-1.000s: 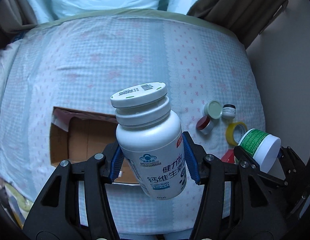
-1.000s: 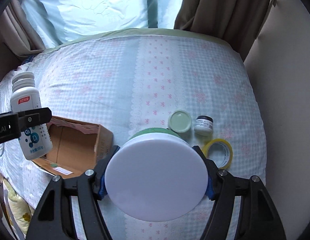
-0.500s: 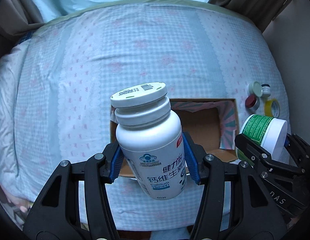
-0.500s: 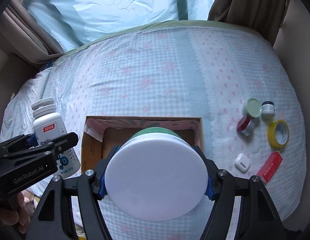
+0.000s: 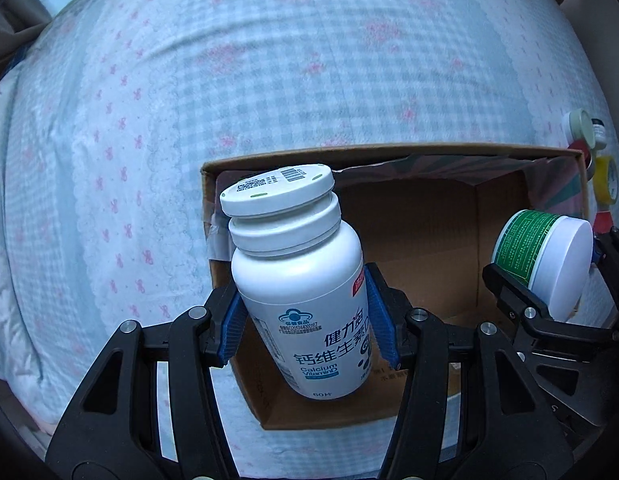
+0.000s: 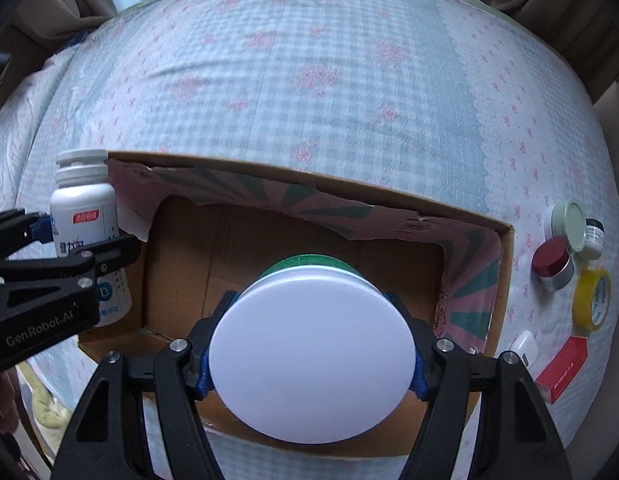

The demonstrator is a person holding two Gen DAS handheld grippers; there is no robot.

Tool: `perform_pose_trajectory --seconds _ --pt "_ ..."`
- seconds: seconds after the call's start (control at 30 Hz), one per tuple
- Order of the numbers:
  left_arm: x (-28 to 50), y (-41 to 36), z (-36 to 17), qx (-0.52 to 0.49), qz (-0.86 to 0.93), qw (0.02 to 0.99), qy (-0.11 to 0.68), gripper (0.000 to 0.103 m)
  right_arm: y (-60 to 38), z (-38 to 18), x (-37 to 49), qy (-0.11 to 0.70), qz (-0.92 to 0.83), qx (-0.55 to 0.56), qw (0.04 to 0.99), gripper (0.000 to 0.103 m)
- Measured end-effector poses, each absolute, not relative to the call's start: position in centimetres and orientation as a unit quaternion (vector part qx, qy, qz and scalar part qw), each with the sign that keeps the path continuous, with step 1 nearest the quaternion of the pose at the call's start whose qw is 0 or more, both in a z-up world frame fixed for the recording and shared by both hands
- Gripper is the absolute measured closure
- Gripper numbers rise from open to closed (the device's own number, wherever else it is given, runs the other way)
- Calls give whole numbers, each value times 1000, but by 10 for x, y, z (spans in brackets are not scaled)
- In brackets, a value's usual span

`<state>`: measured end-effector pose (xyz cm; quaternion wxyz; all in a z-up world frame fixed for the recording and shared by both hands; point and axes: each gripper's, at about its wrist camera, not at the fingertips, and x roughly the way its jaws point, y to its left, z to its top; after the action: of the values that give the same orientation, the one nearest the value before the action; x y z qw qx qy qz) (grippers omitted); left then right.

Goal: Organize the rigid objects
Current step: 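Carry the white bottle and white jar over the cardboard box with both tools, then lower both items into the box and open both tools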

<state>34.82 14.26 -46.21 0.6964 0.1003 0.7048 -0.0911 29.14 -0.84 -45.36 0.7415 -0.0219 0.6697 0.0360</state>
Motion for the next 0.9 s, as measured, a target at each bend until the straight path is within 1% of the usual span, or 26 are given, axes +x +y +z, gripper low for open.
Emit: perform_pose_trajectory --seconds 0.23,0.53,0.67,0.7,0.73,0.77,0.8,0.83,0.9 --pt "341 123 -494 172 -114 677 707 53 -7 -491 279 686 55 -71 722 37" --pt "337 93 -513 254 -147 673 679 53 -11 -510 263 682 74 -104 720 37" --pt "338 81 -514 256 -185 658 684 52 -13 -512 257 676 86 -102 725 37" --pt "338 79 -510 255 -191 659 681 51 -13 -511 256 672 90 -102 728 36" --pt "338 78 -505 256 -193 661 678 34 -14 -511 255 671 96 -99 728 36" --pt "340 78 -499 253 -192 667 674 1 -14 -511 253 673 102 -92 727 34" --pt "342 78 -492 245 -194 676 668 1 -16 -512 251 677 108 -86 723 9" --pt "344 79 -487 239 -194 680 665 0 -17 -512 248 681 115 -81 719 0" --pt "349 79 -482 237 -189 687 660 0 -18 -507 243 669 120 -82 729 0"
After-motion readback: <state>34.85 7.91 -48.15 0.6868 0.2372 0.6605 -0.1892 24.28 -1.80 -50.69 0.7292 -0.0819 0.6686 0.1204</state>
